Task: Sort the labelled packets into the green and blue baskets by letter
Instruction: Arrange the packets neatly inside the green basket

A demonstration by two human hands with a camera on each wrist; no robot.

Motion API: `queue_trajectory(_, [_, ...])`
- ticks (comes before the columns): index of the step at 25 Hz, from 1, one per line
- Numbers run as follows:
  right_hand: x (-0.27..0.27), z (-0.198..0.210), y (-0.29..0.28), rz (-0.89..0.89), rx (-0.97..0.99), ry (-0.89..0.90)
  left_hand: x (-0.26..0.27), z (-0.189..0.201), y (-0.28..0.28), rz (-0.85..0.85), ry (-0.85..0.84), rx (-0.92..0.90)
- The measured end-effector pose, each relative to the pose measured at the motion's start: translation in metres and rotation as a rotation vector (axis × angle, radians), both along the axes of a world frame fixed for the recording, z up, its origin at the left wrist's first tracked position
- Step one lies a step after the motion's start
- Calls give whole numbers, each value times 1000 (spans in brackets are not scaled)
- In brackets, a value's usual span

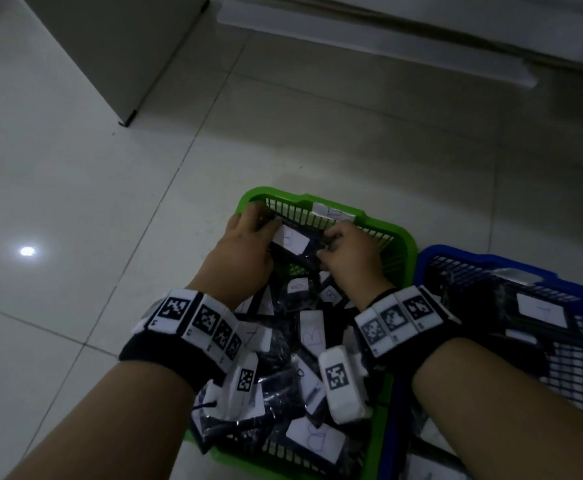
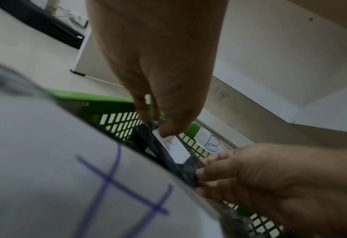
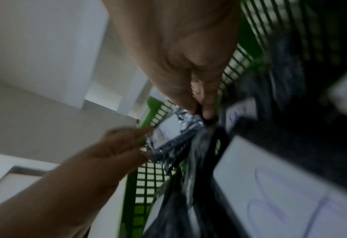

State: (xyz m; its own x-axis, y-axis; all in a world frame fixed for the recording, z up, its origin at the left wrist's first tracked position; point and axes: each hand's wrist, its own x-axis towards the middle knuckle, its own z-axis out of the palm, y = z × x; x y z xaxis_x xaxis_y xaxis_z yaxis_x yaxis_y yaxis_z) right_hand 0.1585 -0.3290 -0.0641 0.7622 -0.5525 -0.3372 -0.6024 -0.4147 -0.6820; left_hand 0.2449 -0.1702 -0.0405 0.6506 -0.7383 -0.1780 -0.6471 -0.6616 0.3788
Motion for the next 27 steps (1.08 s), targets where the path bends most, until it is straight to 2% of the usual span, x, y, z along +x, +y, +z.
queue_trajectory(3, [-1,-6,-3,-70,73,-22,-2,-3,-1,-143,22,10])
queue_trajectory(4, [-4,-4,-10,-23,33,8,-3,-3,-1,-157,29,56])
queue_trajectory(6, [-15,5,-25,239,-119,219,-5,-3,-1,-158,-2,166])
queue_trajectory(8, [-27,17,-31,515,-158,390,-9,-3,-5,-147,-32,277])
queue_trajectory(10, [-37,25,-28,583,-106,373,-13,0,-11,-111,-3,326])
queue_trajectory(12, [-46,32,-23,534,-83,281,-15,3,-16,-55,49,267])
queue_trajectory(15, [-54,42,-25,460,-127,192,-18,5,-23,-39,34,-15])
queue_trajectory(16, [-54,44,-29,413,-156,160,-20,6,-27,-54,61,-50])
queue_trajectory(18, [-54,48,-36,327,-179,127,-24,6,-35,-90,171,51])
queue_trajectory(21, [-59,50,-34,330,-285,174,-29,1,-41,-85,269,205])
queue_trajectory(24, [-70,55,-34,238,-472,175,-32,-2,-44,-183,209,244])
queue_trajectory(27, [-76,60,-39,66,-369,143,-35,-2,-58,-349,54,229])
